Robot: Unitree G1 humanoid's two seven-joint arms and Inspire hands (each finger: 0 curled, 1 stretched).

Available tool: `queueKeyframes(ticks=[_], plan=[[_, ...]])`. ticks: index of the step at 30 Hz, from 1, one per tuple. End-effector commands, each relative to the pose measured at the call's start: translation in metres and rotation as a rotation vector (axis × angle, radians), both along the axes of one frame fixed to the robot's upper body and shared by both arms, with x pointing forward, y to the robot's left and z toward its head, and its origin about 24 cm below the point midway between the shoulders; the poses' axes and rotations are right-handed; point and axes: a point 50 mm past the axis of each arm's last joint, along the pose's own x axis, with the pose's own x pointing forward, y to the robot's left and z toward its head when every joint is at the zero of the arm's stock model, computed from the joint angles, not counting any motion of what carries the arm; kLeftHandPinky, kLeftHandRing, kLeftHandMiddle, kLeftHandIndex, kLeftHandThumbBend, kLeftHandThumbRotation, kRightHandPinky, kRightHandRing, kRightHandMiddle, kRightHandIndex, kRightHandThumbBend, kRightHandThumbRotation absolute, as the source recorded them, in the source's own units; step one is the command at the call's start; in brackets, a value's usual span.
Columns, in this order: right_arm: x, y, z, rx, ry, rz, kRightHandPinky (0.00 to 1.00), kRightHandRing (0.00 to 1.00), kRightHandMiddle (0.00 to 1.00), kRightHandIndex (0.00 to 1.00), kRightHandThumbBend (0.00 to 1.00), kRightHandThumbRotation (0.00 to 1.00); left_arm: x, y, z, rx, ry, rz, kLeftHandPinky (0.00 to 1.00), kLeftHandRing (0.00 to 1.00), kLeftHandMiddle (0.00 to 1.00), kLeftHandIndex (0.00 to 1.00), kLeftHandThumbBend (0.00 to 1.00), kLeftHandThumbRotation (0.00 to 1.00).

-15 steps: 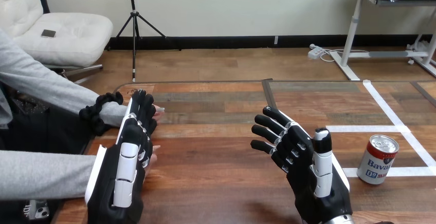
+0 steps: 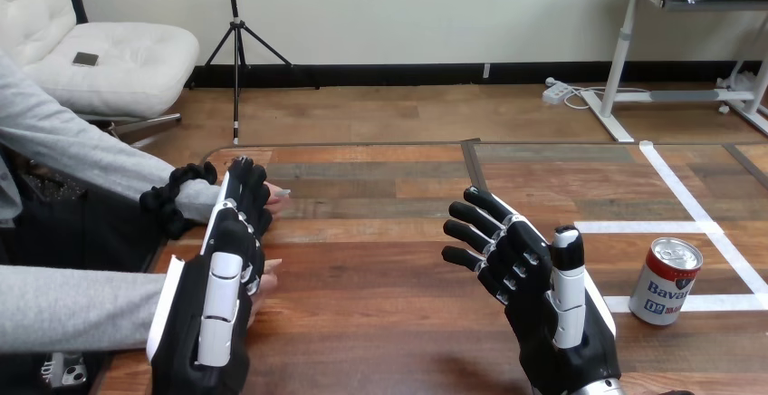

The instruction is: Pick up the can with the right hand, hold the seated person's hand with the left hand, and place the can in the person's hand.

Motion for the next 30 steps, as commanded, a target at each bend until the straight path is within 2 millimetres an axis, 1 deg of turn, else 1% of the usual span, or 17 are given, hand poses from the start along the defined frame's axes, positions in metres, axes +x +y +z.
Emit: queueKeyframes(ticks=[1,7,15,23,30], plan=[[0.011,0.001,0.017,0.013,-0.083,0.003,0.79,0.85,0.85,0.85,0.90,1.00,0.000,-0.006,0.004,-0.028,-0.031,0.012,1.00,1.00,1.00,1.00,0.56,1.00],[0.012,0.000,0.018,0.007,-0.083,0.005,0.79,0.85,0.85,0.85,0.90,1.00,0.001,-0.007,0.004,-0.026,-0.031,0.016,1.00,1.00,1.00,1.00,0.56,1.00],[0.015,-0.003,0.020,-0.022,-0.100,0.005,0.82,0.86,0.85,0.86,0.90,1.00,0.001,-0.007,0.005,-0.024,-0.031,0.013,1.00,1.00,1.00,1.00,0.56,1.00],[0.021,-0.011,0.026,-0.053,-0.119,-0.022,0.86,0.86,0.85,0.86,0.91,1.00,0.002,-0.007,0.005,-0.027,-0.029,0.013,1.00,1.00,1.00,1.00,0.56,1.00],[0.026,-0.021,0.032,-0.081,-0.151,-0.054,0.85,0.84,0.85,0.85,0.91,1.00,0.002,-0.007,0.005,-0.035,-0.033,0.015,1.00,1.00,1.00,1.00,0.57,1.00]])
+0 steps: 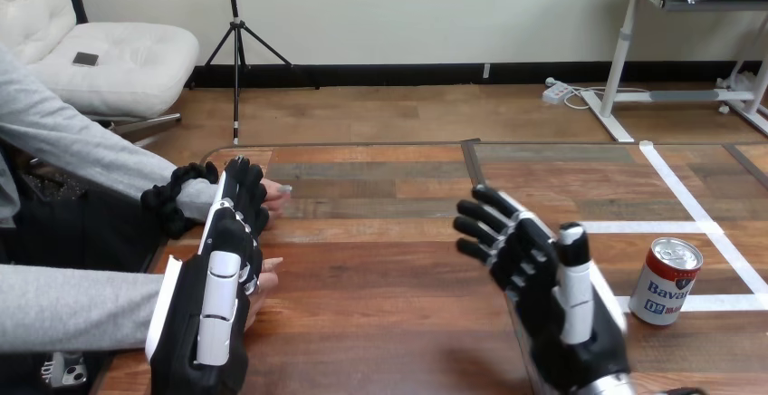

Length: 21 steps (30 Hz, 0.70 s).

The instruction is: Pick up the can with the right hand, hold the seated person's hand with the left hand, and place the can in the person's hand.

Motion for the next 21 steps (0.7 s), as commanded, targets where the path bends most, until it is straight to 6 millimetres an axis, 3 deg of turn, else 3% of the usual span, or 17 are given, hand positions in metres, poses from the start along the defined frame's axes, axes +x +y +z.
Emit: queueKeyframes(ticks=[1,21], plan=[[0.024,-0.012,0.030,-0.035,-0.144,-0.027,0.84,0.84,0.85,0.85,0.91,1.00,0.002,-0.007,0.005,-0.032,-0.035,0.000,1.00,1.00,1.00,1.00,0.57,1.00],[0.042,-0.056,0.050,-0.099,-0.202,-0.141,0.82,0.85,0.85,0.86,0.89,1.00,0.002,-0.007,0.006,-0.038,-0.039,0.008,1.00,1.00,1.00,1.00,0.56,1.00]])
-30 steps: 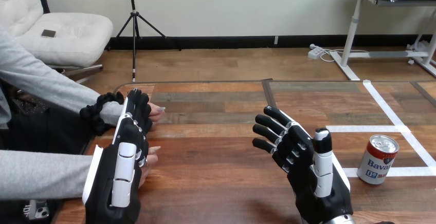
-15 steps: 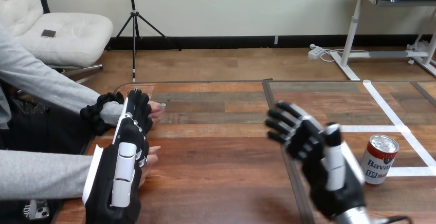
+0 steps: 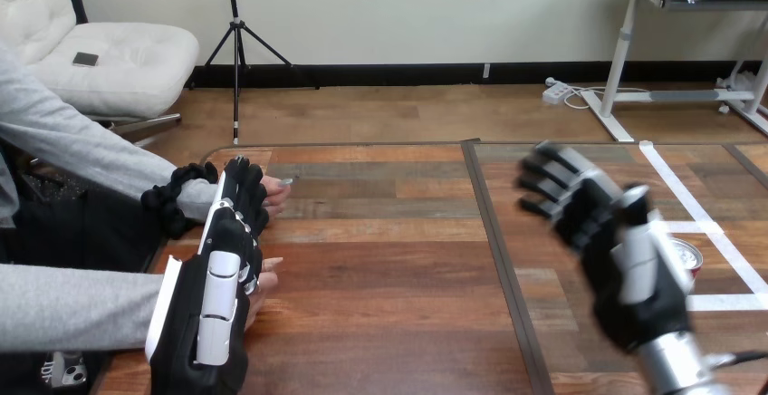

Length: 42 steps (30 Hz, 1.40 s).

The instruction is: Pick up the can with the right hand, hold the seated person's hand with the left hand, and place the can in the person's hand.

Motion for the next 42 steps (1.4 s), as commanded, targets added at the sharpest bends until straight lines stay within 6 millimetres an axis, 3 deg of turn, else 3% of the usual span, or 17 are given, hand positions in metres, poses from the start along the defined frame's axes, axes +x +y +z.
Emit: queueKeyframes(ticks=[1,42], plan=[[0.019,-0.013,0.026,-0.011,-0.113,-0.040,0.81,0.85,0.85,0.86,0.89,1.00,0.002,-0.007,0.006,-0.037,-0.040,0.008,1.00,1.00,1.00,1.00,0.56,1.00],[0.035,-0.070,0.044,-0.027,-0.180,-0.255,0.82,0.87,0.86,0.85,0.87,1.00,0.002,-0.007,0.007,-0.032,-0.044,0.013,1.00,1.00,1.00,1.00,0.56,1.00]])
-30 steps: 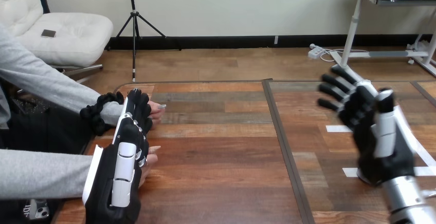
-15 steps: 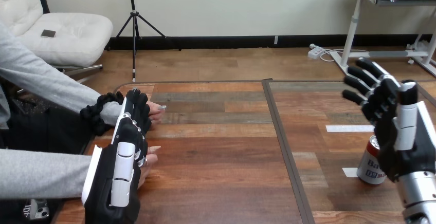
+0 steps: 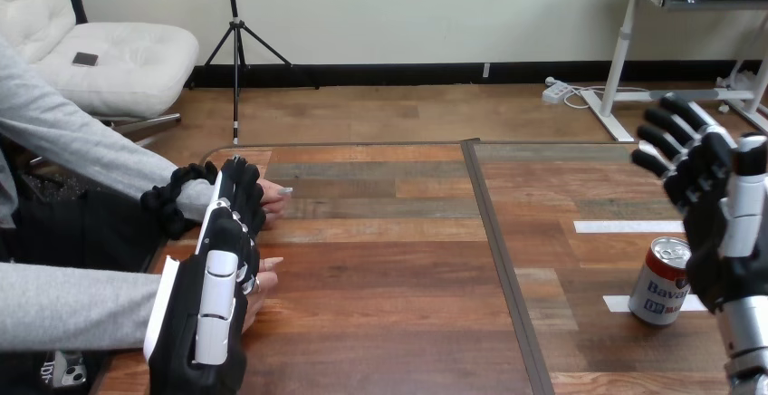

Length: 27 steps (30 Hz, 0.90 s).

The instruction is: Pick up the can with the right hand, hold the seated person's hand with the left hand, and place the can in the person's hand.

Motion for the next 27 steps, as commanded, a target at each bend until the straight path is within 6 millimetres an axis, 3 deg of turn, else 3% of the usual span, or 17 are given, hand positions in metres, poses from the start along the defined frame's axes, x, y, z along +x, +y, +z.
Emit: queueKeyframes(ticks=[1,19,27], plan=[[0.017,-0.009,0.025,-0.022,-0.099,-0.017,0.82,0.87,0.86,0.85,0.87,1.00,0.002,-0.007,0.007,-0.029,-0.045,0.004,1.00,1.00,1.00,1.00,0.56,1.00],[0.022,-0.027,0.017,-0.012,-0.033,-0.105,0.90,0.90,0.87,0.85,0.88,1.00,0.002,-0.006,0.006,-0.023,-0.049,0.008,1.00,1.00,1.00,1.00,0.57,1.00],[0.025,-0.032,0.014,-0.011,-0.010,-0.129,0.88,0.89,0.88,0.87,0.87,1.00,0.002,-0.005,0.006,-0.021,-0.048,0.010,1.00,1.00,1.00,1.00,0.57,1.00]])
